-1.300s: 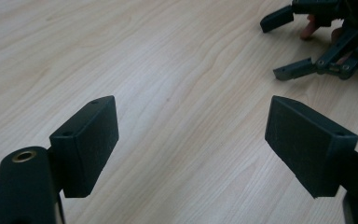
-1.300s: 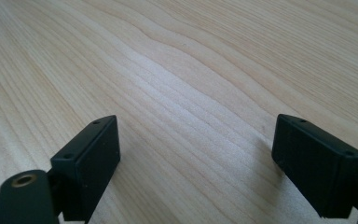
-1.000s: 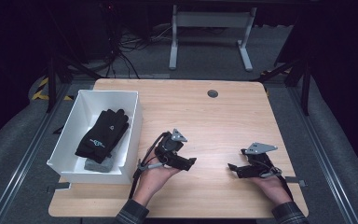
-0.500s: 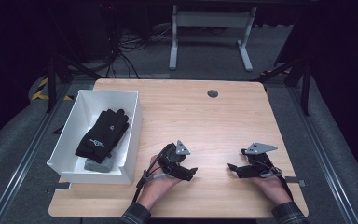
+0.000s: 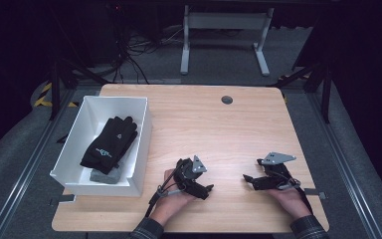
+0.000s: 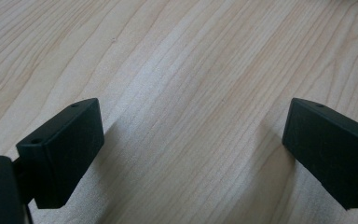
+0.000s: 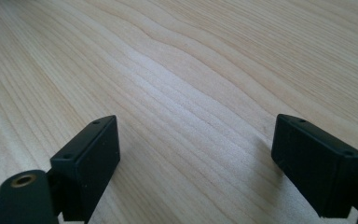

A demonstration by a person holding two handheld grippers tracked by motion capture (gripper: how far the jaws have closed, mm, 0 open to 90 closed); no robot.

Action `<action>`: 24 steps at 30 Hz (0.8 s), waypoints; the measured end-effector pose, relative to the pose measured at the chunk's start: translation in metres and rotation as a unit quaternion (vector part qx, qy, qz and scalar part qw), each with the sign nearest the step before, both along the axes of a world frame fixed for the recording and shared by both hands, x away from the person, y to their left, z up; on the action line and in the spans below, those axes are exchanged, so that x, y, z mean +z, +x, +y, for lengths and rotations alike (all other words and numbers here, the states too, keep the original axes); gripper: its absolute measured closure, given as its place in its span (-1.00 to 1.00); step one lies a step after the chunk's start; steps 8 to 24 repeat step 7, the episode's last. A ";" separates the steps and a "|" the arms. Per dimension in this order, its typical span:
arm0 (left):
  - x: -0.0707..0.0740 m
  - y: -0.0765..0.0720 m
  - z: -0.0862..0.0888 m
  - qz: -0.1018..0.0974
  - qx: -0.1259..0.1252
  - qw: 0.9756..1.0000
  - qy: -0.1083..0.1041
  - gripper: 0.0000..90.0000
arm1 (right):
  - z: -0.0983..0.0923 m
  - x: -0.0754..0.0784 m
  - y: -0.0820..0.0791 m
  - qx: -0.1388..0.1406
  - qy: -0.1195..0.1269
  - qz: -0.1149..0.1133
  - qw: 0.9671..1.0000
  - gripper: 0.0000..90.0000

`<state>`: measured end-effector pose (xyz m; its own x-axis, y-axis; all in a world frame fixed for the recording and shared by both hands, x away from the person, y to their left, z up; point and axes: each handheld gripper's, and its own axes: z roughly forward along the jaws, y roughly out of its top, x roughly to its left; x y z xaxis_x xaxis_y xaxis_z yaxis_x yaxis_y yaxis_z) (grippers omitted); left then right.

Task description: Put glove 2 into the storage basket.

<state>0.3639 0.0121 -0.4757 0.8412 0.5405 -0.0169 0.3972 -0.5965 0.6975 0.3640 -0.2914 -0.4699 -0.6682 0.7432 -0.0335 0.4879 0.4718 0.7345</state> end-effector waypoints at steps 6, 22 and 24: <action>0.000 0.000 0.000 0.000 -0.003 1.000 0.003 -0.90 | 0.000 0.000 0.000 0.000 0.000 0.000 1.000 -0.66; 0.000 0.000 -0.001 0.002 -0.004 1.000 0.003 -0.92 | 0.000 0.000 0.000 0.000 0.000 0.000 1.000 -0.66; 0.000 0.000 -0.001 0.002 -0.004 1.000 0.003 -0.92 | 0.000 0.000 0.000 0.000 0.000 0.000 1.000 -0.66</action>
